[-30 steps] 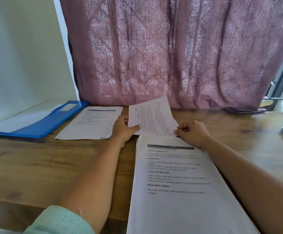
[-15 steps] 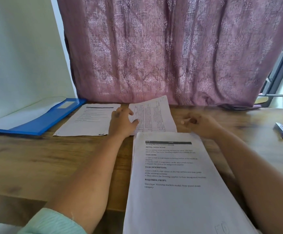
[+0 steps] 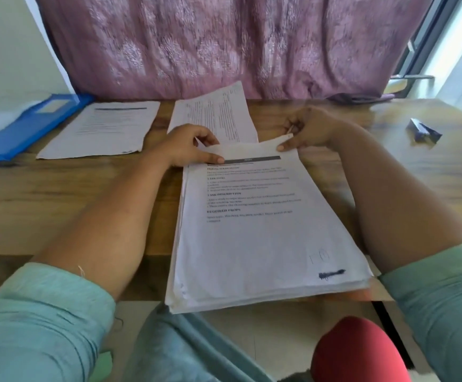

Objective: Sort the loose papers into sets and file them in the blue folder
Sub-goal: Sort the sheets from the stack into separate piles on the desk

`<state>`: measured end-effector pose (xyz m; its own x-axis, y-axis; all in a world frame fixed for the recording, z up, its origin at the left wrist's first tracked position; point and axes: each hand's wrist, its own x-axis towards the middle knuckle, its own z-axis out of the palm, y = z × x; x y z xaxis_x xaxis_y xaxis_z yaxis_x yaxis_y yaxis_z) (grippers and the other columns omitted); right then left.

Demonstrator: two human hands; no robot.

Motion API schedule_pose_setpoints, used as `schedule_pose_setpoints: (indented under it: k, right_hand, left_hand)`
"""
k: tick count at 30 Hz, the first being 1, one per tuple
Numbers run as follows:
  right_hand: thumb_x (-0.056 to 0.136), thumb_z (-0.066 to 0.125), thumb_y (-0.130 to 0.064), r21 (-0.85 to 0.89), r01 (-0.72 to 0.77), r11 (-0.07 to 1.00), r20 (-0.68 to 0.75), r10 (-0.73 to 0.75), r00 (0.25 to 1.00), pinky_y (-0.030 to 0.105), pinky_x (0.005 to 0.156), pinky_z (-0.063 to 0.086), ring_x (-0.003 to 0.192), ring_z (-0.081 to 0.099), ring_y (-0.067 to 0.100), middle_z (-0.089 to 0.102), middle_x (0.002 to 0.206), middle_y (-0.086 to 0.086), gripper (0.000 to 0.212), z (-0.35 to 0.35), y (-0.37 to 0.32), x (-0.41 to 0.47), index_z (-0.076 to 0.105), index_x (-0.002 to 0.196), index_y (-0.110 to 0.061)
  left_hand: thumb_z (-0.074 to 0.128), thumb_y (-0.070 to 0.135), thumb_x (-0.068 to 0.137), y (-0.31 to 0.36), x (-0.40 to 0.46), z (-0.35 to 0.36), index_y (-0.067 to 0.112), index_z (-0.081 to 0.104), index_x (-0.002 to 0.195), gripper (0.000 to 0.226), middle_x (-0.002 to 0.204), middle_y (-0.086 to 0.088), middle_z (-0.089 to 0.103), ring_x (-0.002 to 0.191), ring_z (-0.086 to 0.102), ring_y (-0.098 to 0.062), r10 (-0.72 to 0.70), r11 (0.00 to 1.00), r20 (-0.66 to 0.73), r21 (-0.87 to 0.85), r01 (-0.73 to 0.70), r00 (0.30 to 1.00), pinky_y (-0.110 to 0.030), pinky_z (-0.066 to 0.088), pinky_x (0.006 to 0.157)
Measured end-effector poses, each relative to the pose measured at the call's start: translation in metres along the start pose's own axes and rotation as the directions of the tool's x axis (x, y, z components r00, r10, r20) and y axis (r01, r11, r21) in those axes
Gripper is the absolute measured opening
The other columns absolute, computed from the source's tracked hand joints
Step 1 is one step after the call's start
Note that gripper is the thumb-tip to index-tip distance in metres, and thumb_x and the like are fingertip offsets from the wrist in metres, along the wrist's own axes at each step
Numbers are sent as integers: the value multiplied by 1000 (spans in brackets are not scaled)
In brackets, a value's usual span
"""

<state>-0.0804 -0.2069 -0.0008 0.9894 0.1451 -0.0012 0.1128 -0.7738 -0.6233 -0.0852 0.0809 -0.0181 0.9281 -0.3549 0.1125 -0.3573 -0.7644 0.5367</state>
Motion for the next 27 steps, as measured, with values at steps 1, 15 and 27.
schedule_pose_setpoints:
  k: [1, 15, 27]
  right_hand:
    - [65, 89, -15, -17, 5, 1000, -14, -5, 1000, 24, 63, 50, 64, 56, 14, 60, 72, -2, 35, 0, -1, -1, 67, 91, -9]
    - [91, 66, -27, 176, 178, 968, -356, -106, 929, 28, 69, 49, 70, 52, 12, 57, 75, 1, 16, -6, 1, 7, 67, 81, -16]
    - [97, 52, -23, 680, -18, 733, -439, 426, 791, 29, 65, 50, 83, 60, 20, 61, 79, -2, 13, -13, 24, 18, 60, 95, -13]
  left_hand:
    - [83, 43, 71, 0, 0, 0, 28, 66, 109, 44, 105, 13, 58, 84, 48, 1, -1, 1000, 3, -3, 1, 1000, -12, 33, 62]
    - [77, 66, 62, -14, 12, 0, 31, 53, 123, 74, 115, 14, 55, 109, 54, -12, -37, 978, -232, -208, -13, 972, -36, 49, 93]
    - [64, 8, 83, 8, -1, -4, 14, 67, 111, 29, 103, -2, 75, 88, 72, -17, 5, 637, 200, -756, 151, 980, -27, 58, 69]
